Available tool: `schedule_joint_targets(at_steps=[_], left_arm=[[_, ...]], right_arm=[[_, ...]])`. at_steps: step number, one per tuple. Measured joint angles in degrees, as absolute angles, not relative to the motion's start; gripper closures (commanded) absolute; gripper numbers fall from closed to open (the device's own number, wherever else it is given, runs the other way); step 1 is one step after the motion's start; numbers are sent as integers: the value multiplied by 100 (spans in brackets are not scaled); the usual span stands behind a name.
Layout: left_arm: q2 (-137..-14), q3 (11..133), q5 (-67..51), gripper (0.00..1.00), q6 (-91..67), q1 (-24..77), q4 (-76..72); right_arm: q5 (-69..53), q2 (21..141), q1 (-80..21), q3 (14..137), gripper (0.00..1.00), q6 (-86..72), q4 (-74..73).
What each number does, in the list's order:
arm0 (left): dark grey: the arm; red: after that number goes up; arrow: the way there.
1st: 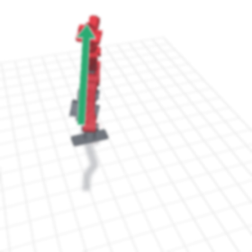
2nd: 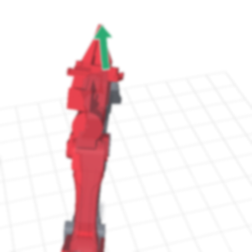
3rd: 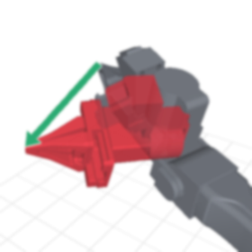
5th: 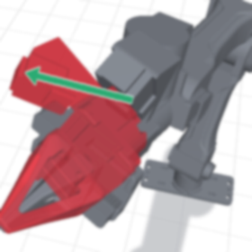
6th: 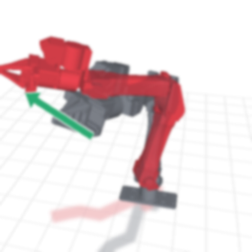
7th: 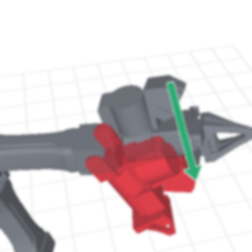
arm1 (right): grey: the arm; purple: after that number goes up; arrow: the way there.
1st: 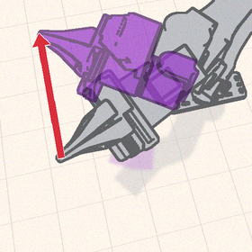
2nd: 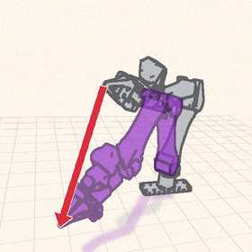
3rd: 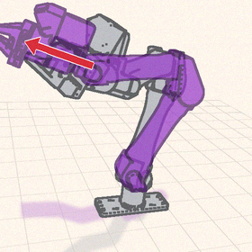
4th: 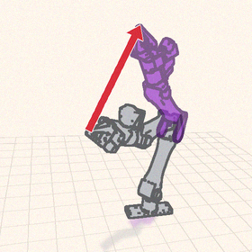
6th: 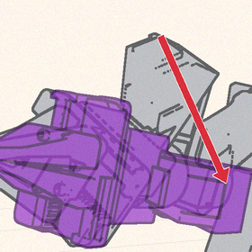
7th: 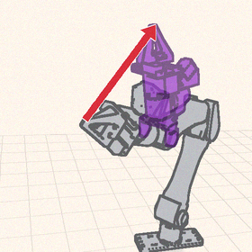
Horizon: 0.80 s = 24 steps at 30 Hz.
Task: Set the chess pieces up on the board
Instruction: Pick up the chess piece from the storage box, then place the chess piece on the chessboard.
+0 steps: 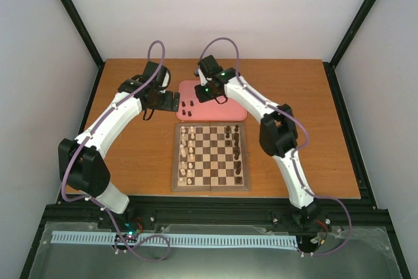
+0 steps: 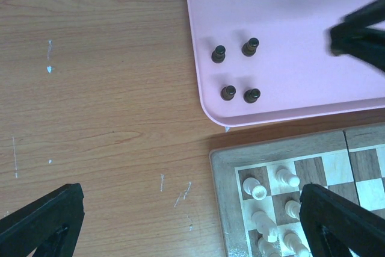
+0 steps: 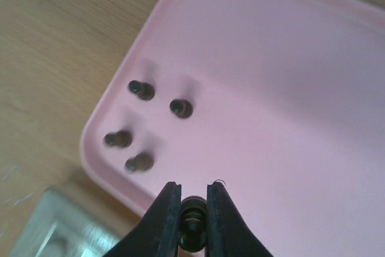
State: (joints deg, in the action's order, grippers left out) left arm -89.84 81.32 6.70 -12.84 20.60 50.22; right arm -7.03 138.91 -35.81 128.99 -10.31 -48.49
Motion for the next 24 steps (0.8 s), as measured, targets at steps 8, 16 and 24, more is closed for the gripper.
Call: schedule_joint_targets(at_steps=[8,16,24], left_arm=[[-9056,8162,714,0,-1284,2060,5026],[-9109,8169,709,0,-1284,2060,5022],[-9174,8169,711,0,-1282,2060,5022]], right_arm=[[-563,11083,-3621,10272,97,-937,-4764],[-517,9550,-3811,7896,97,-950,-4794],[-679,9282,-4005,6665,97,-1129,-4392]])
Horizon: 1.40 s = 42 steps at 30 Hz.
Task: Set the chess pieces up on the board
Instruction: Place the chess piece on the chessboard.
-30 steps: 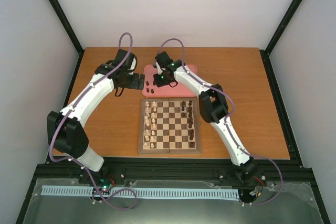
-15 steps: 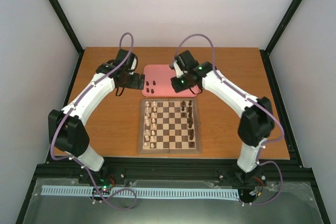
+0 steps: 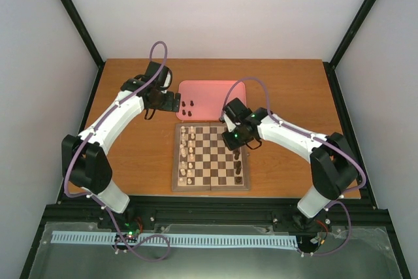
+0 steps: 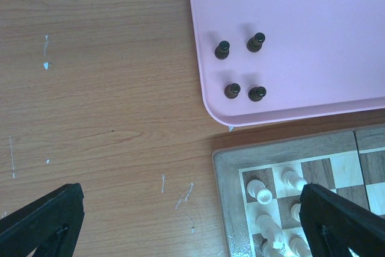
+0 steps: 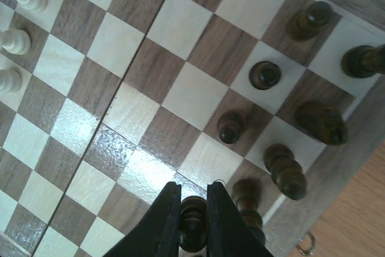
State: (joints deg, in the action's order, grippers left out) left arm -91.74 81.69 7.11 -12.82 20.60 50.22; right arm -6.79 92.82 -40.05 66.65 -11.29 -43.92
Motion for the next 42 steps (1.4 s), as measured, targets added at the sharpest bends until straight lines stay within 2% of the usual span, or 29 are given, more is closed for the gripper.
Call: schedule_joint_targets(at_steps=[10,42], left_arm=[[-9179,8169,727,0,-1282,2060,5022],[-9279,8169,729,0,-1282,2060,5022]], right_arm=[[-775,9376,-4108,6514,97,-1192,-3883],[-707,9749,-4110,6246,94,-1208,-3710]])
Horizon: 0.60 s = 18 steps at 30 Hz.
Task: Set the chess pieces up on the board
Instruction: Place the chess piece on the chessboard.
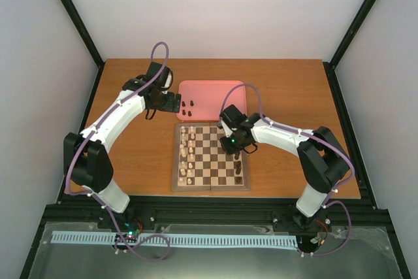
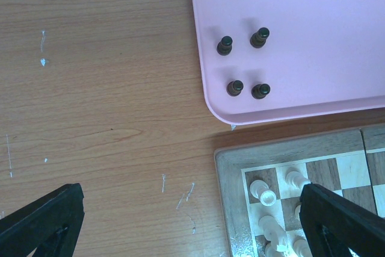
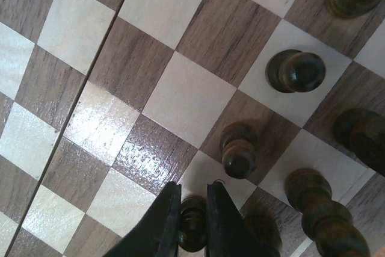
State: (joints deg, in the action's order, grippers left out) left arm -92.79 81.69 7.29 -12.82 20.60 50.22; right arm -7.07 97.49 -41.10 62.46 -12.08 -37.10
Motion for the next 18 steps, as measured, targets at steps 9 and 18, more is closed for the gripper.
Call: schedule_joint_targets(at_steps=[9,18], left_arm=[[-9279,8169,729,0,-1282,2060,5022],[-9338,8169,729,0,-1282,2060,5024]], right_arm=[[-648,9771,-4110,6246,91,-1208,-3699],[-650,9773,-4112,6248,86,-1179,-3697]])
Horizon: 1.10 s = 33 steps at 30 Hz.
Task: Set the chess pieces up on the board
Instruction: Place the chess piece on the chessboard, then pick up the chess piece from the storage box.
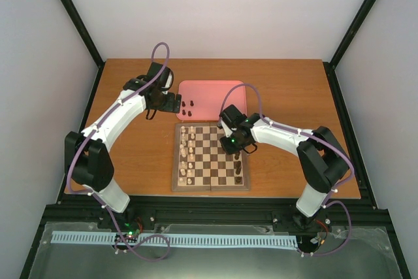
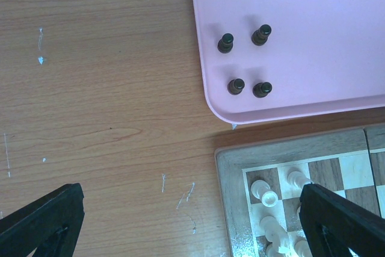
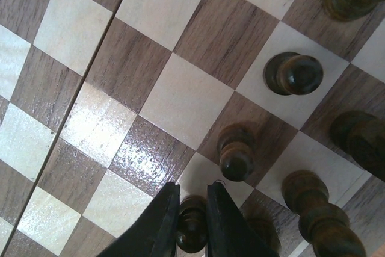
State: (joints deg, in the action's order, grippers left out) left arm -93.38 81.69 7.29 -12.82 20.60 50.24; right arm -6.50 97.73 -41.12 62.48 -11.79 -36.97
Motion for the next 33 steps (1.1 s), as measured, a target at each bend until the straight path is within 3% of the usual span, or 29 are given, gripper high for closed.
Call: schedule_joint_targets(at_steps=[14,23,24,25,26,33], left_arm=[[-9338,8169,731,0,-1282,2060,5022],[-9338,8169,731,0,-1282,2060,5024],[-9338,8169,733,0,-1282,2060,5024],[-9338,8169,731,0,-1282,2060,5024],[-9338,8169,731,0,-1282,2060,5024],[-9338,8171,729,0,-1282,2060,5026]], right_arm=[[-668,9806,-4115,6329,80,-1116,-3734],[-659,9762,-4115,6615,69,-1039,-4012],[-657,9730,-4117,6670,54,-1035,-4069],[-642,9673,-4119,6755,10,-1026,-4165],[-624,9633,-4119,6812,1,-1063,-4209],[-222,9247,-4121,7546,0,-1052,-4593]])
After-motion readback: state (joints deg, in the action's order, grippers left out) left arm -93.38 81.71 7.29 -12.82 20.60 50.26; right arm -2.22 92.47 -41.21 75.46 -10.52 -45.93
